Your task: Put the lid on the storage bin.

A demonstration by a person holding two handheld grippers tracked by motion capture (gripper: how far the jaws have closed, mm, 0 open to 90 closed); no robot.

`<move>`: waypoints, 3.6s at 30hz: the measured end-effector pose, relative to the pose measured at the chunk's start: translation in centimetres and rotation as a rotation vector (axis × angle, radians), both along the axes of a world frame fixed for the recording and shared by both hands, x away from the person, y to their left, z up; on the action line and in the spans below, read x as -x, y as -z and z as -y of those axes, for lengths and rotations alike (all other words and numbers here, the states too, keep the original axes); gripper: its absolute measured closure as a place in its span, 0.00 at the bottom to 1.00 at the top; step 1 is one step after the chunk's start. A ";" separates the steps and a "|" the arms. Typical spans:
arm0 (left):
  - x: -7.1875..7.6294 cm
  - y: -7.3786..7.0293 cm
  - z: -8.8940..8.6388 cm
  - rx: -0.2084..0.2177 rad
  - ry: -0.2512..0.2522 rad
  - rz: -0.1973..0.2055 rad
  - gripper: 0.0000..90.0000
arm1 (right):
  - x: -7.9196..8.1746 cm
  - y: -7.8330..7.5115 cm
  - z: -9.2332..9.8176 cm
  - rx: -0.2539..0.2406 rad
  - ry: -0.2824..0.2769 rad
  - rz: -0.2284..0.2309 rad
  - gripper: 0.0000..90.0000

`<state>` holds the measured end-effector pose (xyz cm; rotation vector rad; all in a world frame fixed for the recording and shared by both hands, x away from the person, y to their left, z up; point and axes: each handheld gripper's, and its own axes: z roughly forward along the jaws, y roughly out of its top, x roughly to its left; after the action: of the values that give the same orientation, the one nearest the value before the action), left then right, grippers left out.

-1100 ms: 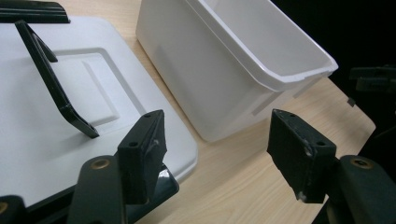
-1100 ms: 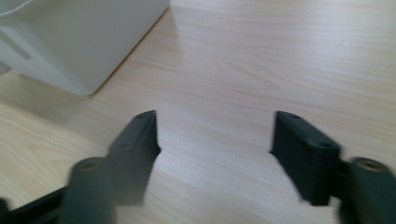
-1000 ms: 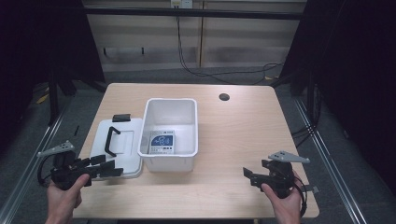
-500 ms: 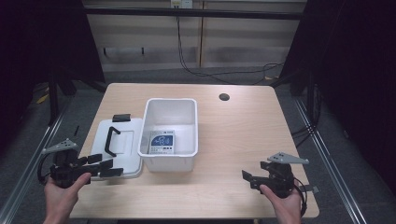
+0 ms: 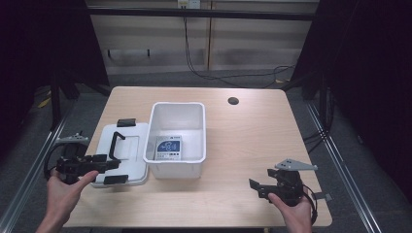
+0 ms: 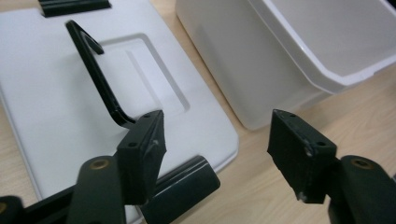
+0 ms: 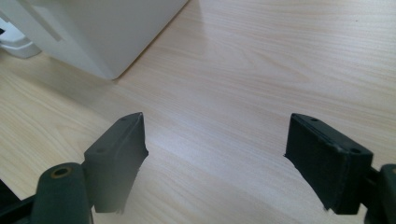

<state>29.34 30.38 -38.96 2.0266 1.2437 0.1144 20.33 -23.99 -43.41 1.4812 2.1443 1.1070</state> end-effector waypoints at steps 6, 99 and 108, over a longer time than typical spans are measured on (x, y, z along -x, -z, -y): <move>-1.0 -0.6 -0.1 -0.005 -0.014 -0.030 0.39 | 0.0 0.1 -0.3 0.012 -0.009 -0.009 0.22; -14.1 2.3 2.8 -0.346 -0.365 -0.568 0.94 | -0.4 0.8 -1.1 0.047 -0.066 -0.099 0.23; -14.0 1.9 2.1 -0.357 -0.352 -0.588 0.95 | -0.4 0.8 -1.1 0.050 -0.061 -0.105 0.23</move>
<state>43.36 28.23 -40.88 2.1996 2.0698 -0.1122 20.74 -22.92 -44.25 1.4922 2.2851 1.0089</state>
